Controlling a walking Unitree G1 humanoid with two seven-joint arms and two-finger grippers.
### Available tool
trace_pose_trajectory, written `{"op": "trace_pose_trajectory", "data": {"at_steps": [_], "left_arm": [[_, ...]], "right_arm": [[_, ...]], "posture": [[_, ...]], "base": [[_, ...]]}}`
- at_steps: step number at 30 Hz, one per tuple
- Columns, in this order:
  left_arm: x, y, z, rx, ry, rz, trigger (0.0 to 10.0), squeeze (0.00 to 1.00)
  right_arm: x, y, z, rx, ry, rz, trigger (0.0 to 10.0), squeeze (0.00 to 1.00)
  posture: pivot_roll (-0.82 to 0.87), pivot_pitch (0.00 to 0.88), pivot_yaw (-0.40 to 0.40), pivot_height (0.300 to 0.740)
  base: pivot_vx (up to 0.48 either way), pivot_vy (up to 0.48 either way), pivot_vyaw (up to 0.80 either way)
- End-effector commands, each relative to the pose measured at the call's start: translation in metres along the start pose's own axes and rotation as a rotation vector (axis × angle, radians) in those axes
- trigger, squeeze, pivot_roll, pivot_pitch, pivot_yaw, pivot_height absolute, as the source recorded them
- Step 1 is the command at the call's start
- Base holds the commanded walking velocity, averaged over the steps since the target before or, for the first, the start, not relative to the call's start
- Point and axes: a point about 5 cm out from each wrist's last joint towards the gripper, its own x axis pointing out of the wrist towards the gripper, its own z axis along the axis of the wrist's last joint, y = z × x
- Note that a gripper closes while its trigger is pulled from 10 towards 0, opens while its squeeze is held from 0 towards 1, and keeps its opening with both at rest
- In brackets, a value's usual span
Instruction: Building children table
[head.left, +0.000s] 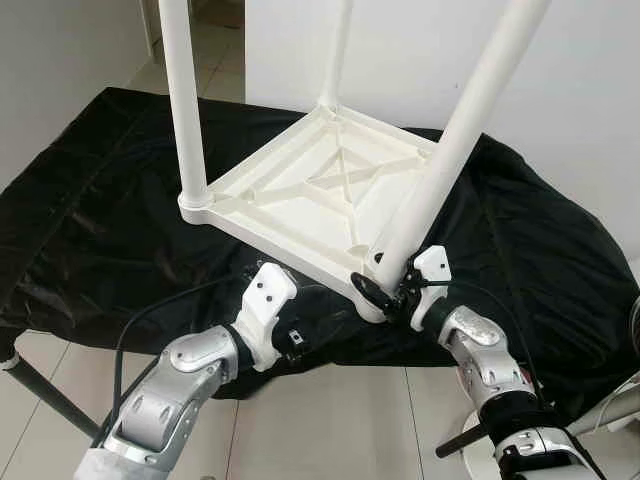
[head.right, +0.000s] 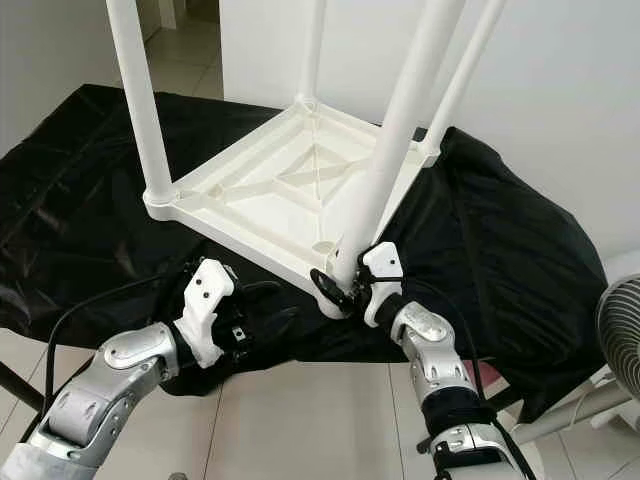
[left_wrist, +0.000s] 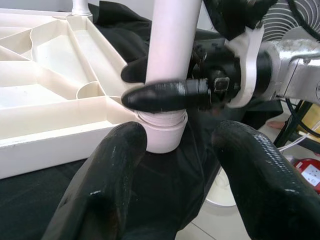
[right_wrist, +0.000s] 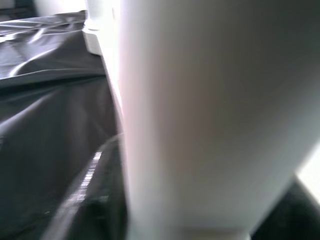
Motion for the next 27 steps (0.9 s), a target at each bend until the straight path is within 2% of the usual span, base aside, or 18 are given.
{"op": "trace_pose_trajectory", "data": {"at_steps": [1,5,6,7,8,14,21,24,26,27], "left_arm": [[0.0,-0.003,0.0,0.004,0.006,0.001,10.0,0.0],[0.001,-0.005,0.0,-0.002,0.006,-0.003,10.0,0.0],[0.001,-0.006,0.0,-0.002,0.008,-0.004,10.0,0.0],[0.001,-0.006,0.0,-0.002,0.008,-0.004,10.0,0.0],[0.0,-0.007,0.0,-0.006,0.011,-0.014,10.0,0.0],[-0.002,-0.008,-0.003,-0.005,0.023,-0.024,10.0,0.0],[0.001,-0.002,0.0,-0.001,0.004,0.012,10.0,0.0],[0.001,-0.003,0.002,-0.01,-0.005,0.014,10.0,0.0],[-0.001,-0.006,-0.001,-0.011,0.002,0.001,10.0,0.0],[-0.001,-0.006,-0.001,-0.011,0.002,0.001,10.0,0.0]], "right_arm": [[-0.002,-0.002,-0.003,0.001,0.013,0.002,0.0,0.0],[-0.008,-0.002,-0.007,0.015,0.014,-0.015,0.0,0.0],[-0.01,-0.003,-0.008,0.013,0.017,-0.022,1.1,0.0],[-0.01,-0.003,-0.008,0.013,0.017,-0.022,1.1,0.0],[-0.013,-0.002,-0.009,0.02,0.006,-0.039,10.0,0.0],[-0.019,-0.001,-0.008,0.033,-0.035,-0.126,10.0,0.0],[-0.024,0.006,-0.009,0.067,-0.067,-0.254,10.0,0.0],[-0.025,0.006,-0.01,0.057,-0.051,-0.319,10.0,0.0],[-0.025,0.003,-0.016,0.025,0.032,-0.462,10.0,0.0],[-0.025,0.003,-0.016,0.025,0.032,-0.462,10.0,0.0]], "posture": [[0.05,0.026,-0.116,0.74],[0.05,0.035,-0.11,0.74],[0.05,0.037,-0.104,0.74],[0.05,0.037,-0.104,0.74],[0.05,0.042,-0.103,0.74],[0.04,0.048,-0.107,0.74],[0.03,0.048,-0.129,0.74],[0.02,0.05,-0.133,0.74],[0.02,0.054,-0.133,0.74],[0.02,0.054,-0.133,0.74]], "base": [[0.0,0.0,0.0],[0.0,0.0,0.0],[0.0,0.0,0.0],[0.0,0.0,0.0],[0.0,0.0,0.0],[0.0,0.0,0.0],[0.0,0.0,0.0],[0.0,0.0,0.0],[0.0,0.0,0.0],[0.0,0.0,0.0]]}}
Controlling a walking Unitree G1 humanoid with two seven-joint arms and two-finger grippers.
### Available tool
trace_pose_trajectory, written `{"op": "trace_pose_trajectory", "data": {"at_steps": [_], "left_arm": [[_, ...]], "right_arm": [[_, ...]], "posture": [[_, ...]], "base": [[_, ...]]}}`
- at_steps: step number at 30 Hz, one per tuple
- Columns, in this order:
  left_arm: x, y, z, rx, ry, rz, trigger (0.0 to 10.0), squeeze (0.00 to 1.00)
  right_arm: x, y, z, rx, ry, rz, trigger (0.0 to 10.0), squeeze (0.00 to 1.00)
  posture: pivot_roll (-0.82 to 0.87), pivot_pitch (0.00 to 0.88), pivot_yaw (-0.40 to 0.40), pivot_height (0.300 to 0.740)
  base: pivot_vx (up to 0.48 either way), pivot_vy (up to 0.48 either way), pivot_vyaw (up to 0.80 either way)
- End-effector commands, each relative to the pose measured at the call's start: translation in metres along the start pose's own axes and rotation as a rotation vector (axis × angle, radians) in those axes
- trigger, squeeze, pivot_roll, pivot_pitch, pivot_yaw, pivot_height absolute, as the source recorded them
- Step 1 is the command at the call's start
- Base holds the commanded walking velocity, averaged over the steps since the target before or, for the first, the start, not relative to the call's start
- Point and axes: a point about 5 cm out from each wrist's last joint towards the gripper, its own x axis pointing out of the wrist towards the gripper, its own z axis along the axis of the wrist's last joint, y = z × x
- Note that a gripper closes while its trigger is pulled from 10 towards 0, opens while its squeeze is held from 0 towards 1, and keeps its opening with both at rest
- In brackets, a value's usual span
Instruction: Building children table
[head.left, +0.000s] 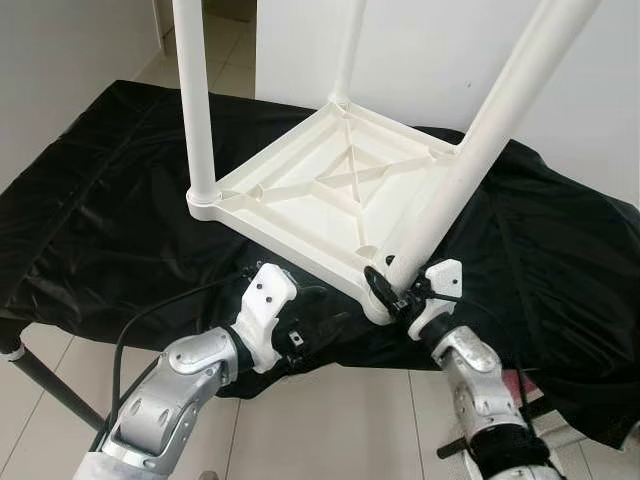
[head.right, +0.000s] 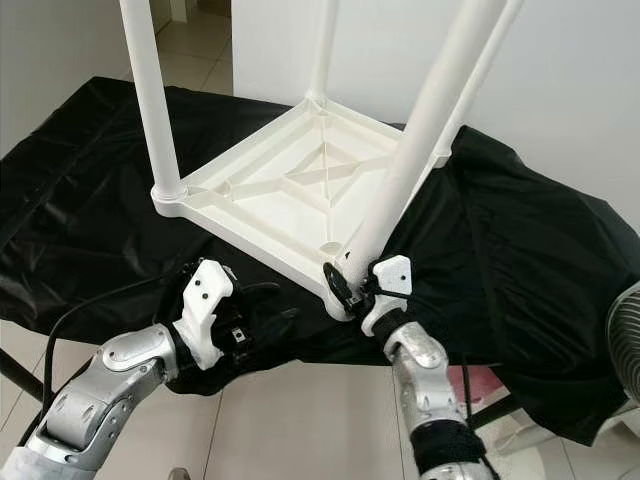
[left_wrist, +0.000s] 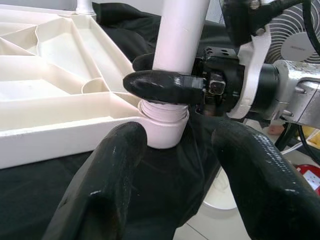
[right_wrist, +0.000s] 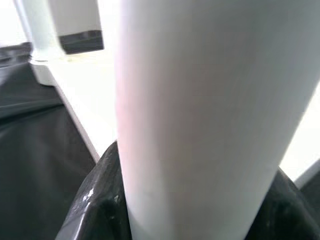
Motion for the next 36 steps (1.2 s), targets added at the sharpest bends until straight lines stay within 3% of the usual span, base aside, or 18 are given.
{"op": "trace_pose_trajectory", "data": {"at_steps": [1,4,9,13,15,19,20,23,24,29,35,36], "left_arm": [[0.0,-0.004,-0.004,0.002,0.012,-0.002,10.0,0.0],[0.004,-0.008,-0.006,-0.011,0.01,-0.014,10.0,0.0],[0.009,-0.009,-0.007,-0.003,0.019,-0.039,10.0,0.0],[0.009,-0.009,-0.006,0.006,0.023,-0.047,10.0,0.0],[0.007,-0.009,-0.005,0.005,0.024,-0.052,10.0,0.0],[0.006,-0.005,-0.005,0.012,0.026,-0.041,10.0,0.0],[0.006,-0.003,-0.005,0.023,0.028,-0.04,10.0,0.0],[0.006,-0.003,-0.005,0.023,0.028,-0.04,10.0,0.0],[0.006,-0.001,-0.004,0.031,0.027,-0.034,10.0,0.0],[0.006,0.007,-0.001,0.047,0.022,-0.018,10.0,0.0],[0.005,0.009,0.0,0.053,0.025,-0.017,10.0,0.0],[0.005,0.009,0.0,0.056,0.026,-0.017,10.0,0.0]], "right_arm": [[-0.01,-0.016,-0.014,-0.048,0.108,-0.169,10.0,0.0],[-0.012,-0.009,-0.017,-0.036,0.12,-0.299,10.0,0.0],[-0.012,0.009,-0.022,0.026,0.139,-0.4,10.0,0.0],[-0.011,0.021,-0.023,0.053,0.141,-0.419,10.0,0.0],[-0.01,0.035,-0.023,0.082,0.14,-0.395,10.0,0.0],[-0.016,0.032,-0.023,0.087,0.144,-0.401,10.0,0.03],[-0.018,0.03,-0.022,0.087,0.142,-0.414,10.0,0.52],[-0.018,0.03,-0.022,0.087,0.142,-0.414,10.0,0.52],[-0.018,0.03,-0.022,0.104,0.134,-0.408,10.0,1.0],[-0.016,0.03,-0.013,0.096,0.086,-0.332,10.0,1.0],[-0.017,0.016,-0.007,0.061,0.057,-0.224,10.0,1.0],[-0.018,0.011,-0.004,0.056,0.05,-0.173,10.0,0.0]], "posture": [[0.01,0.055,-0.135,0.74],[0.01,0.033,-0.13,0.74],[0.0,0.035,-0.117,0.74],[-0.01,0.045,-0.1,0.74],[-0.01,0.049,-0.093,0.74],[-0.03,0.056,-0.077,0.74],[-0.03,0.055,-0.075,0.74],[-0.03,0.055,-0.075,0.74],[-0.03,0.054,-0.071,0.74],[-0.03,0.046,-0.063,0.74],[-0.03,0.03,-0.064,0.74],[-0.03,0.028,-0.065,0.74]], "base": [[0.0,0.0,0.0],[0.0,0.0,0.0],[0.0,0.0,0.0],[0.0,0.0,0.0],[0.0,0.0,0.0],[0.0,0.0,0.0],[0.0,0.0,0.0],[0.0,0.0,0.0],[0.0,0.0,0.0],[0.0,0.0,0.0],[0.0,0.0,0.0],[0.0,0.0,0.0]]}}
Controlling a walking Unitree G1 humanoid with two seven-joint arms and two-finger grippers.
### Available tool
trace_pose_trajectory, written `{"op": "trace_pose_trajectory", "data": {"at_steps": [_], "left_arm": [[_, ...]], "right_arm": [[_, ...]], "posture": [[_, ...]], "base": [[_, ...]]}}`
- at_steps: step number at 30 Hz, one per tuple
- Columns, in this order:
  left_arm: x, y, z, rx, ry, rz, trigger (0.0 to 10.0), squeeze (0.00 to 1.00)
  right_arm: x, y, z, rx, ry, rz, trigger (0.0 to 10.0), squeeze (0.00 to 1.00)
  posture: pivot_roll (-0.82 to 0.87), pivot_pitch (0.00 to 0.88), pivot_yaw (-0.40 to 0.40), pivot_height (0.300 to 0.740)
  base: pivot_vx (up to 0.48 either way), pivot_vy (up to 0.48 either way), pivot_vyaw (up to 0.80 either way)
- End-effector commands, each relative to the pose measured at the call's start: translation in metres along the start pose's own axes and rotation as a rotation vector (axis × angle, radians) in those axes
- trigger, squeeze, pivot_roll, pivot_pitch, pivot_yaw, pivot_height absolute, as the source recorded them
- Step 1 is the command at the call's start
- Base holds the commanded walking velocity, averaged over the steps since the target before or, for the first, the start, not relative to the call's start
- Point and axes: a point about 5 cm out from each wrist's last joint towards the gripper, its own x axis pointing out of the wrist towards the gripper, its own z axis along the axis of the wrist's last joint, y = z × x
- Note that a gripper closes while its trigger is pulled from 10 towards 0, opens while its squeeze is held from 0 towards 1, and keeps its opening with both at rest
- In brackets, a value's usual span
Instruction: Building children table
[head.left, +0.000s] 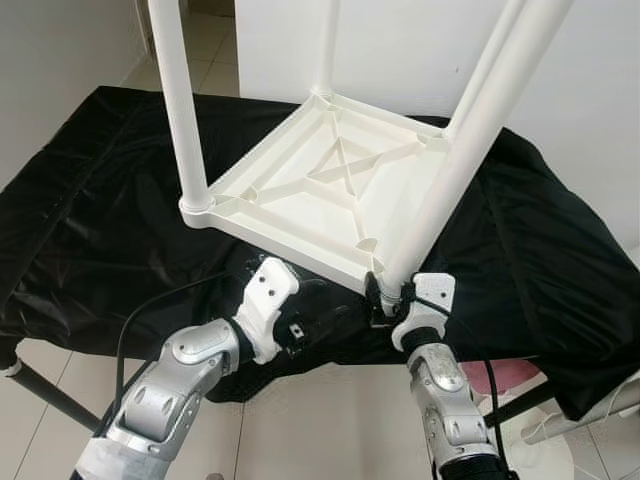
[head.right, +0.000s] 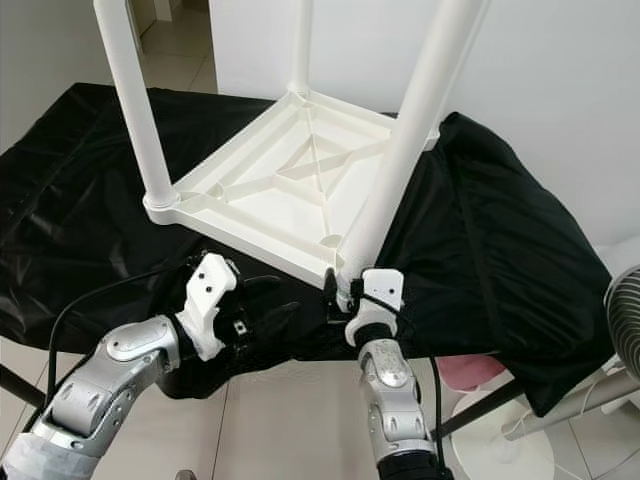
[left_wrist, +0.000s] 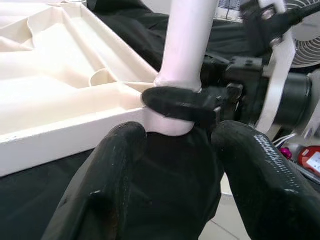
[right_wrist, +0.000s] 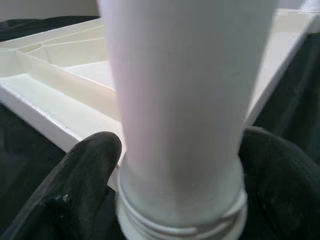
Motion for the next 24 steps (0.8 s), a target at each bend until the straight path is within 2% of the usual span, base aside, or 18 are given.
{"op": "trace_pose_trajectory", "data": {"at_steps": [1,2,6,11,17,18,20,21,24], "left_arm": [[0.001,-0.002,0.0,0.014,0.002,-0.022,10.0,0.0],[0.001,-0.002,0.0,0.014,0.002,-0.022,10.0,0.0],[0.0,-0.001,0.001,0.023,0.0,-0.019,10.0,0.0],[0.0,0.0,0.0,0.032,0.005,-0.017,10.0,0.0],[0.001,0.001,0.0,0.037,0.007,-0.017,10.0,0.0],[0.001,0.002,0.001,0.044,0.005,-0.017,10.0,0.0],[0.002,0.002,0.002,0.045,0.005,-0.016,10.0,0.0],[0.002,0.003,0.002,0.047,0.004,-0.015,10.0,0.0],[0.001,0.003,0.003,0.05,0.004,-0.012,10.0,0.0]], "right_arm": [[0.0,-0.009,0.003,0.001,-0.006,0.066,10.0,0.0],[0.0,-0.009,0.003,0.001,-0.006,0.066,10.0,0.0],[0.007,-0.017,0.014,-0.057,-0.026,0.235,10.0,0.0],[0.016,-0.019,0.019,-0.093,-0.027,0.304,10.0,0.0],[0.032,-0.011,0.018,-0.124,0.009,0.421,10.0,0.0],[0.038,-0.004,0.016,-0.123,0.021,0.496,4.2,0.0],[0.039,-0.002,0.015,-0.115,0.025,0.519,4.2,0.0],[0.039,-0.001,0.014,-0.099,0.021,0.535,0.0,0.0],[0.039,-0.001,0.014,-0.082,0.019,0.543,0.0,0.0]], "posture": [[-0.02,0.023,-0.065,0.74],[-0.02,0.023,-0.065,0.74],[-0.01,0.013,-0.071,0.74],[0.0,0.006,-0.075,0.74],[0.0,0.0,-0.075,0.74],[0.01,0.0,-0.078,0.74],[0.01,0.0,-0.078,0.74],[0.02,0.0,-0.081,0.74],[0.03,0.0,-0.083,0.74]], "base": [[0.0,0.0,0.0],[0.0,0.0,0.0],[0.0,0.0,0.0],[0.0,0.0,0.0],[0.0,0.0,0.0],[0.0,0.0,0.0],[0.0,0.0,0.0],[0.0,0.0,0.0],[0.0,0.0,0.0]]}}
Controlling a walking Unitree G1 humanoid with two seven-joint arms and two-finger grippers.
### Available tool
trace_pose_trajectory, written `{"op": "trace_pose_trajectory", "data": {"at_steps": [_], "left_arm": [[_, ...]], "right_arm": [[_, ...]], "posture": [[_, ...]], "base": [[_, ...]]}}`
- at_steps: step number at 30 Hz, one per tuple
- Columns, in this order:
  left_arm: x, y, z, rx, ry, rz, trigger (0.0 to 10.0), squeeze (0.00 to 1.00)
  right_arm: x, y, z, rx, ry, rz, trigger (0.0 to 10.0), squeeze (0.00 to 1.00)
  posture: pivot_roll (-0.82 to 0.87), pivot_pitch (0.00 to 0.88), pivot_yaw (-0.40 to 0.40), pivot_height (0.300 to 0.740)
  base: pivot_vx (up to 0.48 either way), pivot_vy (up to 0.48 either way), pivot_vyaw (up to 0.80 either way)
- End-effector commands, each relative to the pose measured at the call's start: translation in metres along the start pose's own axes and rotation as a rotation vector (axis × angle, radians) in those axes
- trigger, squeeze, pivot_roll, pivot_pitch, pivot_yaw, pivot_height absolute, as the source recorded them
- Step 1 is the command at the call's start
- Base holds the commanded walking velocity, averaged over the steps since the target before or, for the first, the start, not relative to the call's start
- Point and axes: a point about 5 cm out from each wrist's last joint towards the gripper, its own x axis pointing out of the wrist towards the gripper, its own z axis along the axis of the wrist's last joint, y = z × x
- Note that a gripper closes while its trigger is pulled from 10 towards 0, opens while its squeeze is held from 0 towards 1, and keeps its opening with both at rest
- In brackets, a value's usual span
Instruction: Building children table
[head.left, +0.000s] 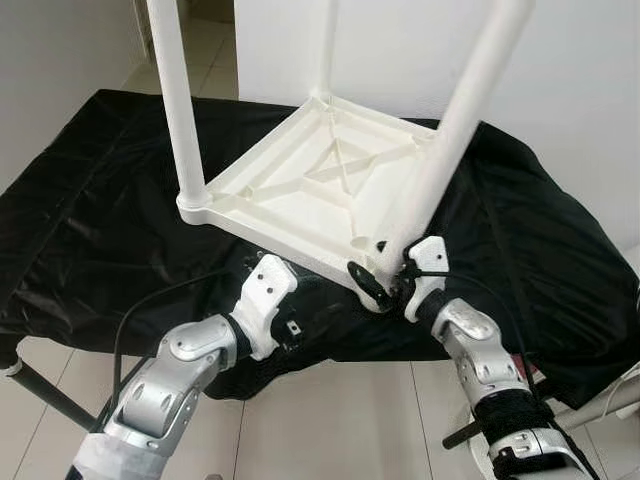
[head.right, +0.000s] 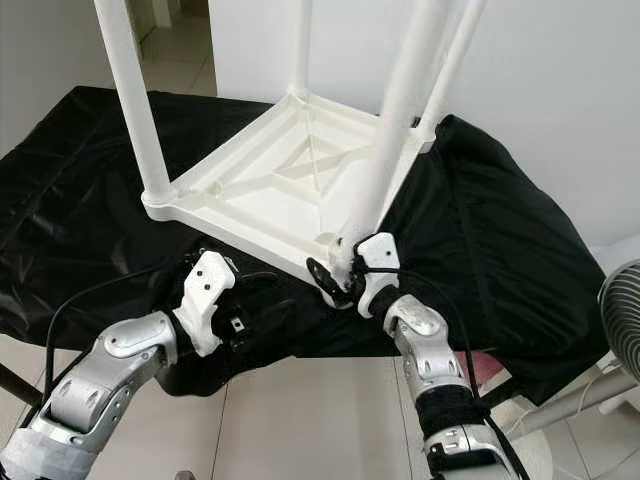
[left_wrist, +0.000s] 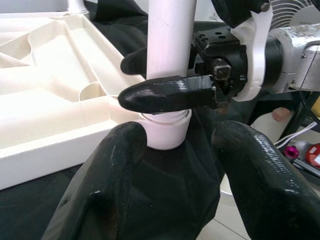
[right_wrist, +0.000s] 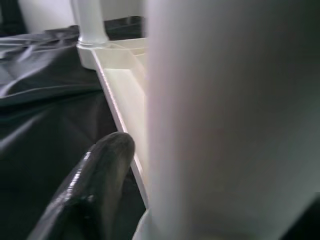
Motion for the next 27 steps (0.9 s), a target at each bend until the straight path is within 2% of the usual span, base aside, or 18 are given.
{"op": "trace_pose_trajectory", "data": {"at_steps": [1,14,15,16,17,19,23,25,26,27], "left_arm": [[0.001,0.0,0.0,0.013,0.006,-0.015,10.0,0.0],[0.002,0.001,-0.001,0.033,0.015,-0.014,10.0,0.0],[0.002,0.002,-0.001,0.034,0.016,-0.014,10.0,0.0],[0.002,0.002,-0.001,0.034,0.016,-0.014,10.0,0.0],[0.002,0.002,-0.001,0.035,0.016,-0.014,10.0,0.0],[0.002,0.002,-0.001,0.034,0.014,-0.014,10.0,0.0],[0.002,0.003,-0.001,0.035,0.013,-0.012,10.0,0.0],[0.002,0.003,-0.001,0.035,0.013,-0.012,10.0,0.0],[0.002,0.003,-0.001,0.033,0.012,-0.011,10.0,0.0],[0.002,0.003,-0.001,0.033,0.012,-0.011,10.0,0.0]], "right_arm": [[0.0,0.002,-0.005,0.027,0.008,0.021,0.0,0.0],[-0.006,0.002,-0.009,0.051,-0.007,0.005,0.0,0.0],[-0.007,0.001,-0.009,0.052,-0.006,-0.008,1.7,0.0],[-0.007,0.001,-0.009,0.052,-0.006,-0.008,1.7,0.0],[-0.007,0.001,-0.008,0.055,-0.015,-0.024,10.0,0.0],[-0.008,0.001,-0.006,0.059,-0.031,-0.05,10.0,0.0],[-0.012,0.004,0.003,0.06,-0.086,-0.19,10.0,0.0],[-0.012,0.004,0.003,0.06,-0.086,-0.19,10.0,0.0],[-0.014,0.004,0.003,0.046,-0.076,-0.292,10.0,0.0],[-0.014,0.004,0.003,0.046,-0.076,-0.292,10.0,0.0]], "posture": [[0.03,0.0,-0.084,0.74],[0.03,0.001,-0.084,0.74],[0.03,0.003,-0.085,0.74],[0.03,0.003,-0.085,0.74],[0.03,0.003,-0.085,0.74],[0.03,0.005,-0.087,0.74],[0.03,0.013,-0.088,0.74],[0.03,0.013,-0.088,0.74],[0.03,0.018,-0.086,0.74],[0.03,0.018,-0.086,0.74]], "base": [[0.0,0.0,0.0],[0.0,0.0,0.0],[0.0,0.0,0.0],[0.0,0.0,0.0],[0.0,0.0,0.0],[0.0,0.0,0.0],[0.0,0.0,0.0],[0.0,0.0,0.0],[0.0,0.0,0.0],[0.0,0.0,0.0]]}}
